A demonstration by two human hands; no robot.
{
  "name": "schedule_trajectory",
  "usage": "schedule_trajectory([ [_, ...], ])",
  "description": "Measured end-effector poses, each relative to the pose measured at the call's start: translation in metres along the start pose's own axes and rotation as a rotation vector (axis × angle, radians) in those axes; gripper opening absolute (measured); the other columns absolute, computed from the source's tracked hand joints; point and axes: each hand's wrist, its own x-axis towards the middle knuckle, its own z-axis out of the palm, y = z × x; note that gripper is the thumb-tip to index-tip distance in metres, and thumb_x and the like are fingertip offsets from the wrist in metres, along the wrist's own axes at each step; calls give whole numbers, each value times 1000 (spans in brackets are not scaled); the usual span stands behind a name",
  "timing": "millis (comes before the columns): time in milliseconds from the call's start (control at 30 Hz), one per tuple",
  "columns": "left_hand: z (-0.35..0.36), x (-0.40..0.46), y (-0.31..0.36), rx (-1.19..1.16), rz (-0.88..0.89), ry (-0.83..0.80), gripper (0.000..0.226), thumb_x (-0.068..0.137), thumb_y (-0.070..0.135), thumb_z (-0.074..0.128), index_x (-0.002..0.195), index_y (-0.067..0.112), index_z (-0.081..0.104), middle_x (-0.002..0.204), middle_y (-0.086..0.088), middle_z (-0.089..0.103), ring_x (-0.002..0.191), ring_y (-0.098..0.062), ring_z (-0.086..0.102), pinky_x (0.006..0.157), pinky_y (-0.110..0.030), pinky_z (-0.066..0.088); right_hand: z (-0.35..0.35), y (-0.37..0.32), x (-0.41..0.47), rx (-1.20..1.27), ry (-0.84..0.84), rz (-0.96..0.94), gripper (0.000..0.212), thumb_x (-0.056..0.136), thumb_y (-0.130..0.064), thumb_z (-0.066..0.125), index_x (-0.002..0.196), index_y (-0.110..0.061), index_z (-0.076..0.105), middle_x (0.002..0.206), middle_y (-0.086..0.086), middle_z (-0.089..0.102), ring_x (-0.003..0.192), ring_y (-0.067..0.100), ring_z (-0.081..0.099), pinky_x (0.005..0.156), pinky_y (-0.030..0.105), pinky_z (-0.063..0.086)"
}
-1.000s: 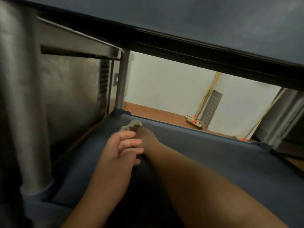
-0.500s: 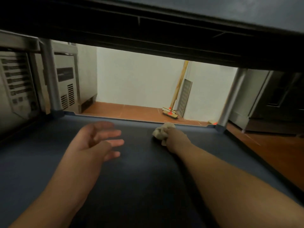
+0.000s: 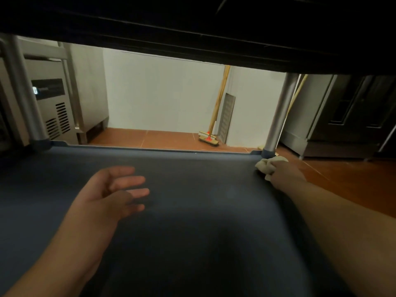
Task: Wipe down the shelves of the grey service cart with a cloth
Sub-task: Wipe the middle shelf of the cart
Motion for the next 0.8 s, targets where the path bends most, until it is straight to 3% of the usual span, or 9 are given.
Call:
schedule_trajectory([
  [100,-7,-4,2,30,14,-5,36,89,-13,46,107,13,63,102,-10,71,91,-25,71,77,-43,54,4,0,1,-53,9,18,33,88,-14,68,120,-20,61,105,2,58,101,25,59,89,37,47],
  [200,-24,-8,7,61,30,11,36,90,-12,48,106,15,63,101,-8,71,91,-22,71,74,-40,54,13,-18,-8,-172,-3,14,42,91,-19,56,133,-21,57,129,8,60,122,31,55,102,44,45],
  [267,-41,-10,12,62,32,40,36,89,-13,48,106,16,62,101,-8,71,91,-23,71,74,-40,55,22,-41,-13,-268,-25,6,52,94,-26,59,144,-21,45,147,5,45,137,28,43,111,38,38],
  [300,-52,-11,16,53,27,57,36,89,-13,48,106,15,62,100,-8,71,91,-23,71,75,-41,55,28,-55,-16,-255,-29,10,57,92,-27,66,145,-21,44,146,2,43,137,26,43,110,36,38],
  [400,-88,-12,26,34,15,96,35,88,-12,50,106,15,63,99,-9,71,93,-25,70,78,-43,55,48,-101,-32,-151,-59,-31,47,88,-23,68,134,-24,57,122,1,57,120,28,56,98,38,44],
  [500,-127,-12,34,47,44,136,36,88,-10,51,104,19,64,99,-5,72,94,-23,70,80,-43,54,73,-156,-53,-156,-92,-157,44,93,-16,52,137,-19,54,131,12,60,121,33,57,96,38,45],
  [633,-171,-7,39,58,70,186,37,86,-6,55,102,26,63,97,0,71,94,-20,70,83,-44,55,112,-234,-82,-152,-134,-262,40,91,-17,55,132,-18,57,126,11,63,116,32,60,92,38,47],
  [733,-197,-2,44,54,100,271,38,86,-3,57,99,32,62,96,4,70,92,-18,69,81,-42,56,141,-299,-97,-179,-255,-242,35,89,-23,63,124,-21,58,120,2,63,113,22,57,95,35,46],
  [800,-212,-1,46,42,108,348,38,86,-2,57,100,33,60,96,6,68,90,-21,68,80,-44,57,163,-342,-110,-132,-265,-258,28,85,-30,68,111,-25,60,103,-5,65,102,16,58,94,37,46],
])
